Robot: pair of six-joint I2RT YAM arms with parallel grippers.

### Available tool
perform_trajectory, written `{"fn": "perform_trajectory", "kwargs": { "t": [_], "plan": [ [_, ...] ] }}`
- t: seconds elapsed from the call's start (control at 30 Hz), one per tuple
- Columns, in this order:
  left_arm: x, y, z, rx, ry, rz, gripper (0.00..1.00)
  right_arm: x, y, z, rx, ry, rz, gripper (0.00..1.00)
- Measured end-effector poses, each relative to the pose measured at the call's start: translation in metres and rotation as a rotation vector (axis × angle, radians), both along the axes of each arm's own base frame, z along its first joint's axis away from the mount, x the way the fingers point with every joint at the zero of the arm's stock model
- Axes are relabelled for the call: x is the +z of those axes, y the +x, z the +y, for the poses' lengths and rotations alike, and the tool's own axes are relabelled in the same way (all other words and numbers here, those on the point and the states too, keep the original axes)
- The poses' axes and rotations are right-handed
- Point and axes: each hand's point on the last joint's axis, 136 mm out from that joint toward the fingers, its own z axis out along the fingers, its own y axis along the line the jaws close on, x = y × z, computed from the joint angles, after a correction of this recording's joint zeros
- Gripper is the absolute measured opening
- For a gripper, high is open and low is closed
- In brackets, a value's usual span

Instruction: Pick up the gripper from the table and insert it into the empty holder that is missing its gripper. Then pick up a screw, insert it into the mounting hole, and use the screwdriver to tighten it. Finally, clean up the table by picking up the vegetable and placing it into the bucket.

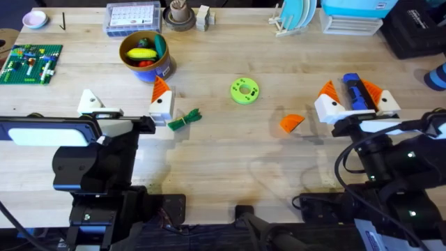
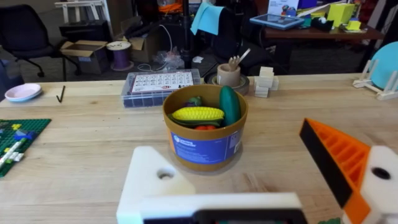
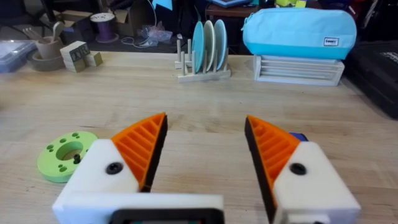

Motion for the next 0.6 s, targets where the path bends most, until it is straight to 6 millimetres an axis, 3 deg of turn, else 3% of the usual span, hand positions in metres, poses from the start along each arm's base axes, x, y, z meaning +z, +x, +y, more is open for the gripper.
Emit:
{"fn": "perform_trajectory", "kwargs": {
  "t": [0.13, 0.6],
  "plan": [
    [-0.012, -0.001, 0.000, 0.000, 0.000, 0.048, 0.993, -0.001, 0.000, 0.000, 0.000, 0.000, 0.004, 0.820],
    [-0.012, -0.001, -0.001, 0.000, -0.063, 0.049, 0.993, -0.002, -0.001, 0.000, -0.001, 0.000, 0.018, 0.820]
  ]
}}
